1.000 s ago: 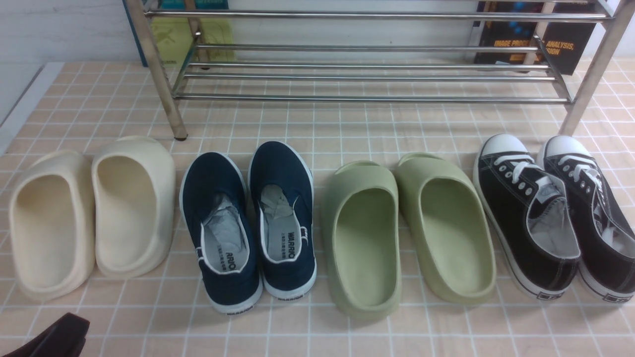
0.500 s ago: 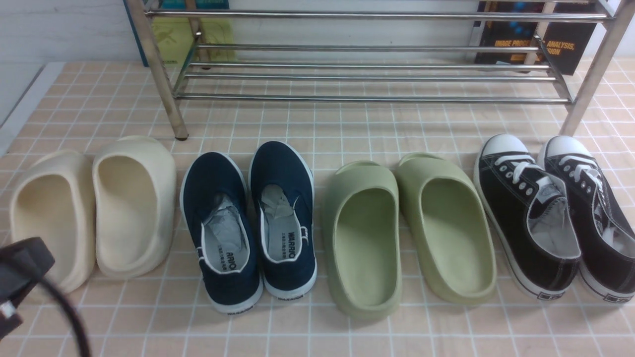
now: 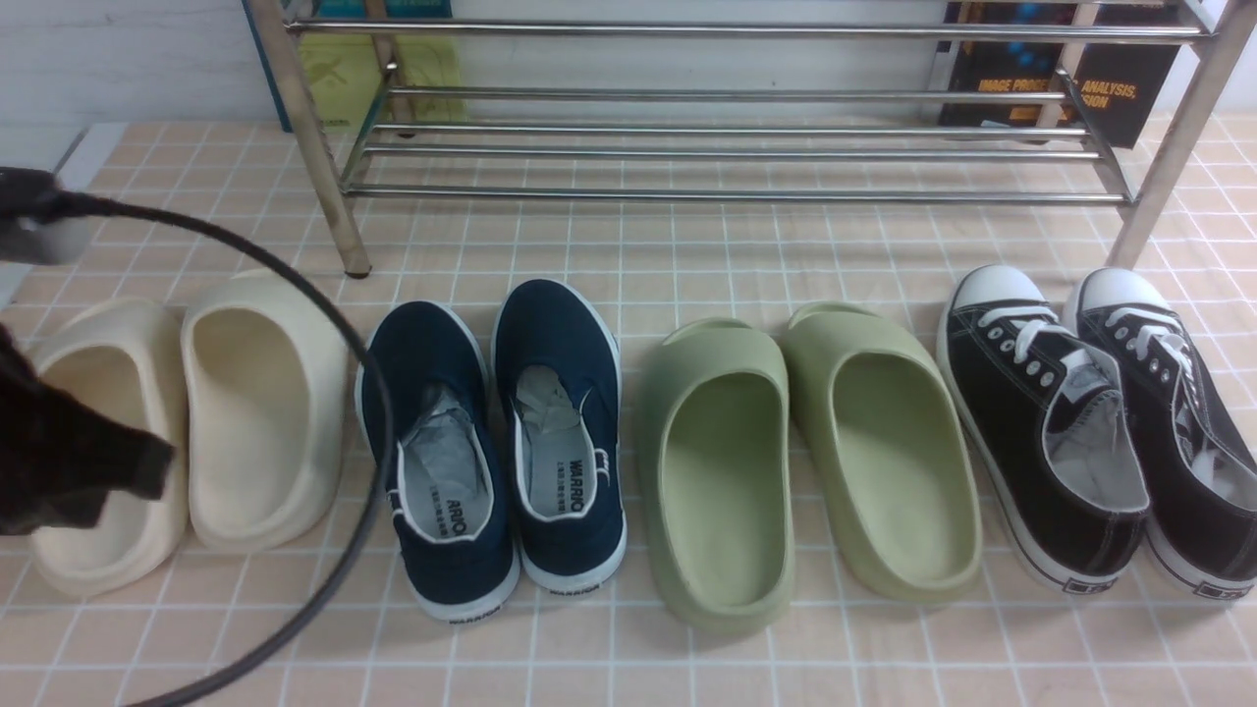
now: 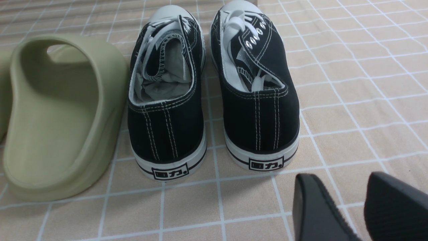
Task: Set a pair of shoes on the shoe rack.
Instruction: Use the left arm to grab the shoe closest to it
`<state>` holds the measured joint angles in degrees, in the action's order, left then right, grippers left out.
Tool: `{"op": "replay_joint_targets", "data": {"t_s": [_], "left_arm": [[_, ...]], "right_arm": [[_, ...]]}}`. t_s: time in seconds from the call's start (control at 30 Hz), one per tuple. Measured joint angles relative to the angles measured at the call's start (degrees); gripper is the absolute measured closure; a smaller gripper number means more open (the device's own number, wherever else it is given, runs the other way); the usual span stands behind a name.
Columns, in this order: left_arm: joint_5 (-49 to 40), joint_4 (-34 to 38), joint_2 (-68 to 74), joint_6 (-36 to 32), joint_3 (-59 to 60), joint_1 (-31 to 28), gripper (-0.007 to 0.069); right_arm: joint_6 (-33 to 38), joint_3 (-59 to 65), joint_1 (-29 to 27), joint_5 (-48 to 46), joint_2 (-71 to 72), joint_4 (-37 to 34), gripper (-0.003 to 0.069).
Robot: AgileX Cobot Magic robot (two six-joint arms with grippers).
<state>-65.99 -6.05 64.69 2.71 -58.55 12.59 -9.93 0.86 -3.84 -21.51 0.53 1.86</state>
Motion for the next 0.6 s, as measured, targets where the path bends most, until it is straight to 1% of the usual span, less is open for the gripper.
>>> {"op": "replay_joint_targets", "data": {"t_s": [0.07,0.1,0.13,0.2,0.33,0.37,0.4,0.47,0.53,0.6], "left_arm": [[1.0,-1.3,3.2,2.9,0.0,3.6,0.0458],[1.0,-1.5,3.5,3.3,0.0,3.9,0.0449],[2.7,-2.2,5.9,5.3,0.0,6.2,0.0391],[5.8,-2.7,9.1,7.9,0.0,8.6,0.0305],[12.8,-2.8,14.9,13.7,0.0,10.7,0.0167],[13.2,-2.7,15.1,14.1,0.0,10.7,0.0158],[15.6,-2.8,17.0,17.2,0.0,10.7,0.0130],[18.8,-3.8,20.0,22.6,0.0,10.7,0.0110],[20.6,-5.0,22.1,26.3,0.0,10.7,0.0104],[22.4,-7.7,25.0,30.3,0.0,10.7,0.0106]], "right_arm": [[0.0,0.0,0.0,0.0,0.0,0.0,0.0419],[0.0,0.0,0.0,0.0,0.0,0.0,0.0419],[0.0,0.0,0.0,0.0,0.0,0.0,0.0419],[0.0,0.0,0.0,0.0,0.0,0.0,0.0419],[0.0,0.0,0.0,0.0,0.0,0.0,0.0419],[0.0,0.0,0.0,0.0,0.0,0.0,0.0419],[0.0,0.0,0.0,0.0,0.0,0.0,0.0419],[0.0,0.0,0.0,0.0,0.0,0.0,0.0419],[0.0,0.0,0.0,0.0,0.0,0.0,0.0419],[0.0,0.0,0.0,0.0,0.0,0.0,0.0419]]}}
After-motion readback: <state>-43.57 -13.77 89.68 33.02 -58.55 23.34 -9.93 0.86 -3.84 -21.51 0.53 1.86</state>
